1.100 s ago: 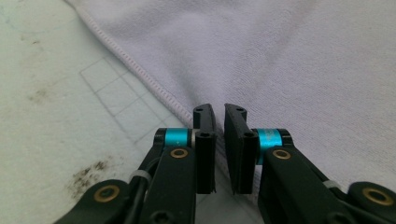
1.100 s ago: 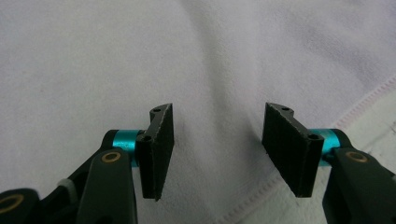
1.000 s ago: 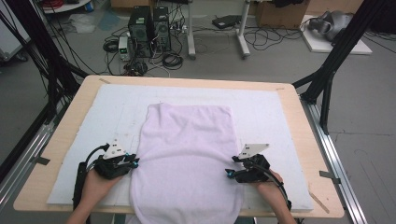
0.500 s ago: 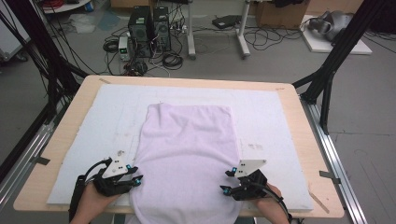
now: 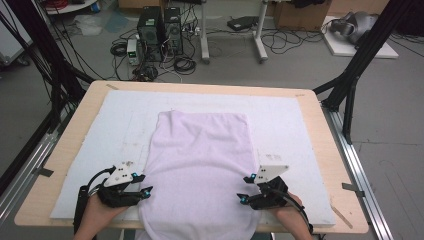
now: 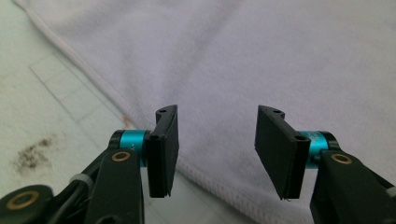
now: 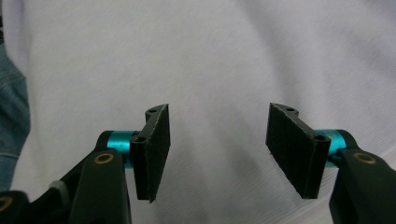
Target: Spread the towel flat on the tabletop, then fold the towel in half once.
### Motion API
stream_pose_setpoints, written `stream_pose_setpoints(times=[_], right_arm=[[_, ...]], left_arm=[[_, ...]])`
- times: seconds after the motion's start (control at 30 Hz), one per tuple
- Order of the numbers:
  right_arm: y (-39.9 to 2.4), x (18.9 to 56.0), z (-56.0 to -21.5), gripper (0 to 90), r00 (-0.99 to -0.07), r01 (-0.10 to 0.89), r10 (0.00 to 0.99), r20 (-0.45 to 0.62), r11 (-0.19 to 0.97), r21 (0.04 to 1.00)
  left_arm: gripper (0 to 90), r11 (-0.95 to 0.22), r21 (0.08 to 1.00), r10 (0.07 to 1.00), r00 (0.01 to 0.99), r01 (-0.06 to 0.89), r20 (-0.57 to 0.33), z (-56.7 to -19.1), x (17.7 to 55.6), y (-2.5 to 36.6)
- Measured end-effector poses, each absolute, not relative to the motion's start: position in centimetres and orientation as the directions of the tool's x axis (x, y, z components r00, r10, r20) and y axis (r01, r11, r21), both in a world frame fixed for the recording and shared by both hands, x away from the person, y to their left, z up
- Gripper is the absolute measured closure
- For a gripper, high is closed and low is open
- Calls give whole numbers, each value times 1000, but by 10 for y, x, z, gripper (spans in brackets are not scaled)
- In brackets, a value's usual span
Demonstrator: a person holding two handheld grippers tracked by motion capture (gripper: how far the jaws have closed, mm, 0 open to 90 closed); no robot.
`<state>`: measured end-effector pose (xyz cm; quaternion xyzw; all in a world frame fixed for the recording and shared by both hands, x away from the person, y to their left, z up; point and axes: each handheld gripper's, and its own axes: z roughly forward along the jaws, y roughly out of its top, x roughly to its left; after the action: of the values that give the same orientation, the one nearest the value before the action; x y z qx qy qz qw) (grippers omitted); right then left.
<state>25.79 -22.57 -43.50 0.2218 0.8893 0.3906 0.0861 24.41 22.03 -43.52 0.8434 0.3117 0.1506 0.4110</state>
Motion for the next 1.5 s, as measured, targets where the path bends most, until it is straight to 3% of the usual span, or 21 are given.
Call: stream_pose_setpoints(times=[0.33, 1.5], right_arm=[[-223, 291, -421, 351, -865, 337, 502, 2, 578, 743], [-230, 324, -409, 309, -835, 376, 550, 18, 546, 748]], left_arm=[[409, -449, 799, 656, 754, 399, -8, -420, 264, 213], [385, -407, 814, 675, 737, 415, -38, -406, 290, 213]])
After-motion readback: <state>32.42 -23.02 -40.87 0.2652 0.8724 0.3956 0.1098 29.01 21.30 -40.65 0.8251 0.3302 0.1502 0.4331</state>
